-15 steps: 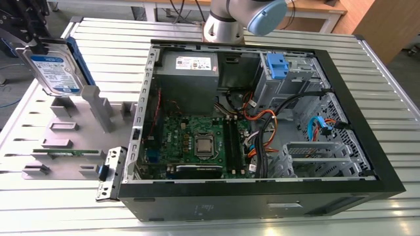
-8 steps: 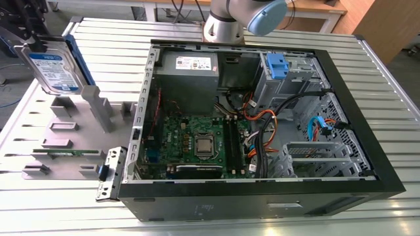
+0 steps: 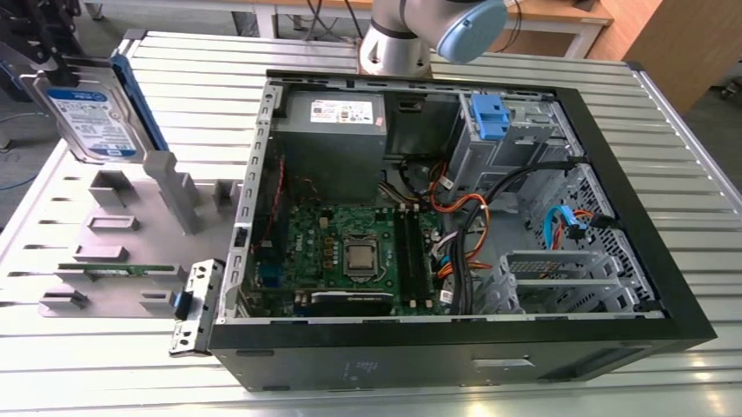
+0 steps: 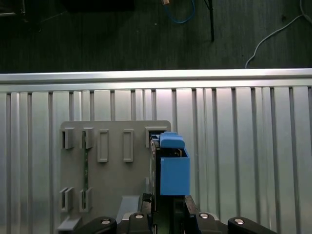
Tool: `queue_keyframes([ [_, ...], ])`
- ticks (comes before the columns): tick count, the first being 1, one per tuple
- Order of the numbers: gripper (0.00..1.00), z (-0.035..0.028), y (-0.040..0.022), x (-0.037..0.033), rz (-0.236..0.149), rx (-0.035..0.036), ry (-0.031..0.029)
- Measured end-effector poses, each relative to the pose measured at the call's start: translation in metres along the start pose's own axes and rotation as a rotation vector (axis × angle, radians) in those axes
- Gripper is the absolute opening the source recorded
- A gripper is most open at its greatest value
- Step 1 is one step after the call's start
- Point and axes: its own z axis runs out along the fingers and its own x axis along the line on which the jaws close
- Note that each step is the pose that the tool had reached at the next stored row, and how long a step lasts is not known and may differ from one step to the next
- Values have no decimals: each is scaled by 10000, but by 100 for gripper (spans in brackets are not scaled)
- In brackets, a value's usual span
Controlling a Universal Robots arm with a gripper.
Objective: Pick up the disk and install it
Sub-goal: 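Pick up the disk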
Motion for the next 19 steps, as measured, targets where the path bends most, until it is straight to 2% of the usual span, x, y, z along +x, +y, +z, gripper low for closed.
queue_keyframes([
  [6,35,-74,2,-3,0,0,-1],
  [18,35,-104,2,-5,0,1,-1],
  [19,35,-120,3,-5,0,0,0],
])
